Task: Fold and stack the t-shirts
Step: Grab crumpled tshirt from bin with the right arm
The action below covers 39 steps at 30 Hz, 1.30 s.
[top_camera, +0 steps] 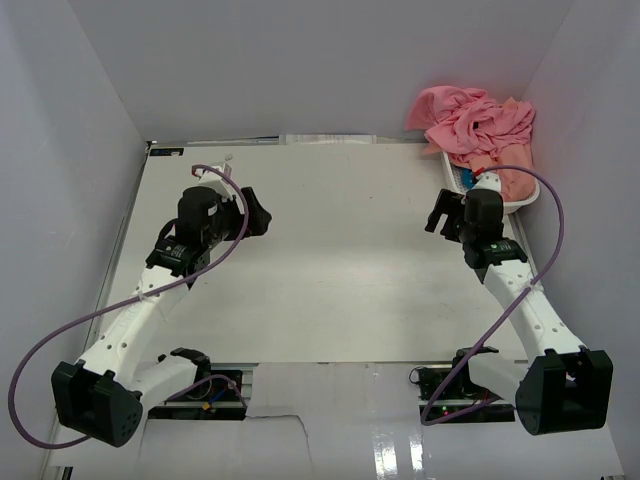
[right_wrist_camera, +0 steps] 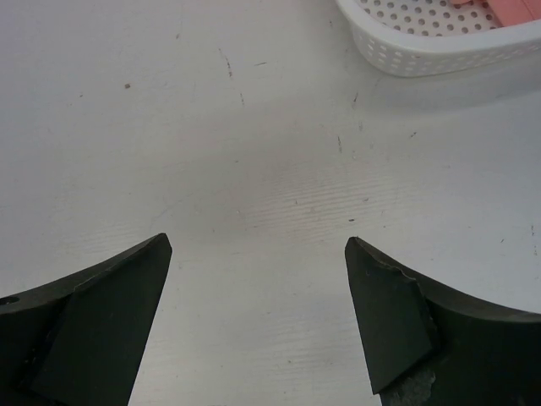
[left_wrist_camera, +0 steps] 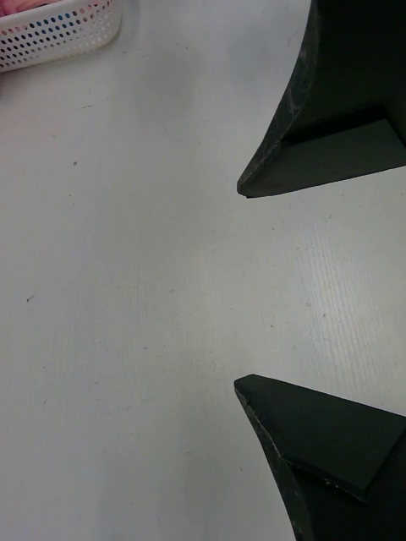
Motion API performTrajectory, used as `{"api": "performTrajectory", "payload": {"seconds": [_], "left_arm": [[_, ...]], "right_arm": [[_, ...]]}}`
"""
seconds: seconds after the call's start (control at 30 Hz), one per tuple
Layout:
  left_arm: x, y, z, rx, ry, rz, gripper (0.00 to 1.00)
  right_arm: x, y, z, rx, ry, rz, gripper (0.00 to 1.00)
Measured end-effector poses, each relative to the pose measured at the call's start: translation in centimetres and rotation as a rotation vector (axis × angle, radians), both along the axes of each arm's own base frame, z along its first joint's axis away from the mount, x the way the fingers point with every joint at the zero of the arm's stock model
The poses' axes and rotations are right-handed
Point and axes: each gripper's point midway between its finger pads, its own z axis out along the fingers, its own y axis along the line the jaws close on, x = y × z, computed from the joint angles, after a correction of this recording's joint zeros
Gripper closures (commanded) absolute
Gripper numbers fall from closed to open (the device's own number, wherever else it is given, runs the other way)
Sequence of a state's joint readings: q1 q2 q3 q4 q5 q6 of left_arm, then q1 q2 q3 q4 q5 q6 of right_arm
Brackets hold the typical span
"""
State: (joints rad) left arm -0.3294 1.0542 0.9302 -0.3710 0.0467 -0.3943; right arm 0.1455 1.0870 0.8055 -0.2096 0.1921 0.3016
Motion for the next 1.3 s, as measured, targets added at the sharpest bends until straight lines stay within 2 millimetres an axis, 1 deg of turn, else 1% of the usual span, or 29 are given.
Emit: {"api": "performTrajectory", "payload": {"seconds": [0.03, 0.1, 0.2, 0.27, 0.33, 0.43, 0.5, 0.53, 0.63, 0.7, 0.73, 0.8, 0.93, 0.97, 1.0, 1.07, 1.13, 1.2, 1.23, 1.27, 1.3], "left_arm": [[0.0, 0.1, 0.1, 0.000, -0.003, 0.008, 0.02], [0.1, 0.5, 0.3, -0.003, -0.009, 0.035, 0.06], [0.3, 1.1, 0.6, -0.009, -0.005, 0.085, 0.06], [0.5, 1.3, 1.1, -0.020, -0.006, 0.114, 0.04], [0.7, 1.5, 1.9, -0.030, -0.024, 0.134, 0.03], [0.8, 1.7, 2.8, -0.025, -0.050, 0.133, 0.03], [0.7, 1.7, 2.8, -0.016, -0.054, 0.123, 0.02], [0.7, 1.6, 2.8, -0.012, -0.053, 0.113, 0.02], [0.6, 1.4, 2.4, 0.000, -0.045, 0.092, 0.02], [0.5, 1.4, 2.4, 0.006, -0.043, 0.087, 0.02], [0.4, 1.4, 2.4, 0.008, -0.045, 0.085, 0.02], [0.3, 1.4, 2.6, 0.007, -0.051, 0.079, 0.02], [-0.2, 1.3, 3.6, -0.004, -0.081, 0.065, 0.02], [-0.3, 1.3, 3.9, -0.007, -0.089, 0.062, 0.02], [-0.3, 1.3, 4.1, -0.009, -0.096, 0.060, 0.02], [-0.3, 1.2, 4.3, -0.011, -0.105, 0.058, 0.02], [-0.3, 1.0, 4.3, -0.015, -0.104, 0.043, 0.02], [-0.4, 0.8, 4.2, -0.019, -0.100, 0.031, 0.02], [-0.4, 0.7, 4.2, -0.021, -0.099, 0.025, 0.02], [-0.5, 0.6, 4.2, -0.023, -0.098, 0.020, 0.02], [-0.5, 0.5, 4.2, -0.025, -0.097, 0.015, 0.02]], "right_arm": [[0.0, 0.0, 0.0, 0.000, 0.000, 0.000, 0.10], [0.0, 0.0, 0.0, 0.003, -0.002, -0.001, 0.10], [0.2, 0.3, 0.1, 0.010, -0.008, 0.009, 0.10], [0.6, 0.4, 0.3, 0.015, -0.011, 0.015, 0.10], [1.8, 0.5, 0.7, 0.011, -0.014, 0.012, 0.10], [4.6, 0.4, 1.6, -0.020, -0.026, 0.002, 0.10], [7.4, 0.2, 2.2, -0.053, -0.023, -0.011, 0.10], [8.9, 0.1, 2.6, -0.070, -0.024, -0.022, 0.10], [14.6, -0.2, 3.9, -0.117, -0.050, -0.056, 0.10], [17.6, -0.3, 3.8, -0.144, -0.053, -0.068, 0.10], [18.9, -0.4, 3.6, -0.152, -0.056, -0.076, 0.09], [21.3, -0.7, 2.3, -0.178, -0.039, -0.091, 0.09], [25.3, -1.3, -0.7, -0.224, -0.014, -0.122, 0.06], [25.9, -1.5, -1.2, -0.237, -0.007, -0.130, 0.05], [26.9, -1.9, -2.0, -0.258, 0.000, -0.148, 0.05], [28.1, -2.5, -2.9, -0.286, 0.002, -0.177, 0.03], [28.6, -3.3, -3.8, -0.306, 0.013, -0.202, 0.00], [28.7, -4.1, -4.0, -0.318, 0.018, -0.220, 0.18], [28.7, -4.5, -4.0, -0.323, 0.018, -0.229, 0.22], [28.8, -4.9, -3.9, -0.327, 0.017, -0.240, 0.32], [28.8, -5.3, -3.7, -0.333, 0.013, -0.252, 0.36]]}}
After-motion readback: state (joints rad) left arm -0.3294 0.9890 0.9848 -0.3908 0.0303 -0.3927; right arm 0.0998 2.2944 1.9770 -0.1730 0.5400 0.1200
